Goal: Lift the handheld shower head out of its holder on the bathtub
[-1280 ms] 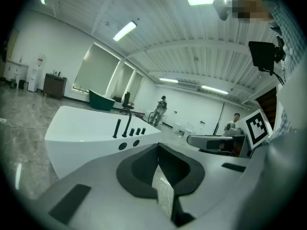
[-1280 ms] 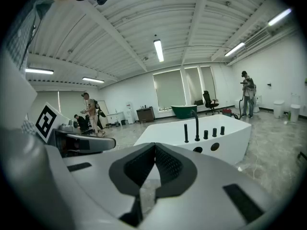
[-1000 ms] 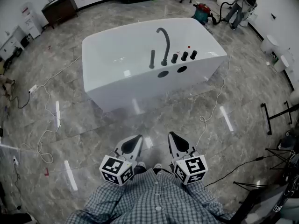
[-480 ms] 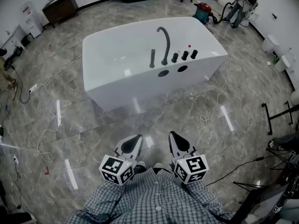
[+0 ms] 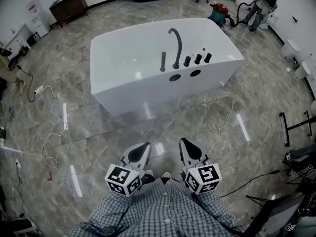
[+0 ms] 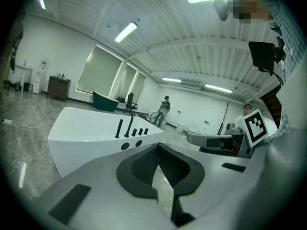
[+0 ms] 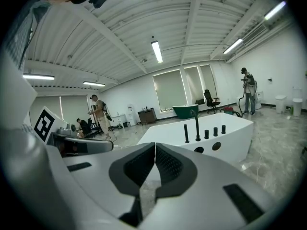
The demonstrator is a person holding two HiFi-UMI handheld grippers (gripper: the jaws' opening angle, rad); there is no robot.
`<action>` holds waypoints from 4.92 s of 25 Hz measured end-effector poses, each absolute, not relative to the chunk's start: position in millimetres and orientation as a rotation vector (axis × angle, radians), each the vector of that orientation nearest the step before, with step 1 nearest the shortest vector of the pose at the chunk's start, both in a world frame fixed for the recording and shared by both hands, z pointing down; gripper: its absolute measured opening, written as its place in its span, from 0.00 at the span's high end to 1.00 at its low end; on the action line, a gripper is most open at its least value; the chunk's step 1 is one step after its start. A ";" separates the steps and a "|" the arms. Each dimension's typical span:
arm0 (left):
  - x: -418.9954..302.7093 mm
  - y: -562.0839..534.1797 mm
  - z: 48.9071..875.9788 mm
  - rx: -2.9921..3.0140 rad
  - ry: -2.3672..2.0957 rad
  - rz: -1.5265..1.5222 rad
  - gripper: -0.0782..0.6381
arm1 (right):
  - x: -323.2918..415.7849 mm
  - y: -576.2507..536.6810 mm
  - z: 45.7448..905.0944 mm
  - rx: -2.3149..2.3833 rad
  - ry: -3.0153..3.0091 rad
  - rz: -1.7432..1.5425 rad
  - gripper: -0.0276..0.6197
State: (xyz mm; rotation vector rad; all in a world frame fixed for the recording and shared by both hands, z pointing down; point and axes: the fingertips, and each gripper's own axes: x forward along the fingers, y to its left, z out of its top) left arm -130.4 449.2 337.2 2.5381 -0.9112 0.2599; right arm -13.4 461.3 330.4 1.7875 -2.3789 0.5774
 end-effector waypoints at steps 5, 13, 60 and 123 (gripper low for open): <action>-117.7 454.2 335.4 2.534 -0.936 0.261 0.88 | 1.4 463.8 330.4 1.751 -2.382 0.529 0.93; -99.2 471.1 332.9 2.542 -0.960 0.269 0.88 | 28.9 478.2 329.2 1.777 -2.378 0.534 0.93; -133.9 195.2 334.3 2.592 -0.910 0.240 0.88 | 2.3 223.0 332.2 1.865 -2.300 0.542 0.93; -26.6 -139.4 401.2 2.533 -0.999 0.316 0.88 | 100.0 -146.0 446.9 1.487 -2.441 0.521 0.93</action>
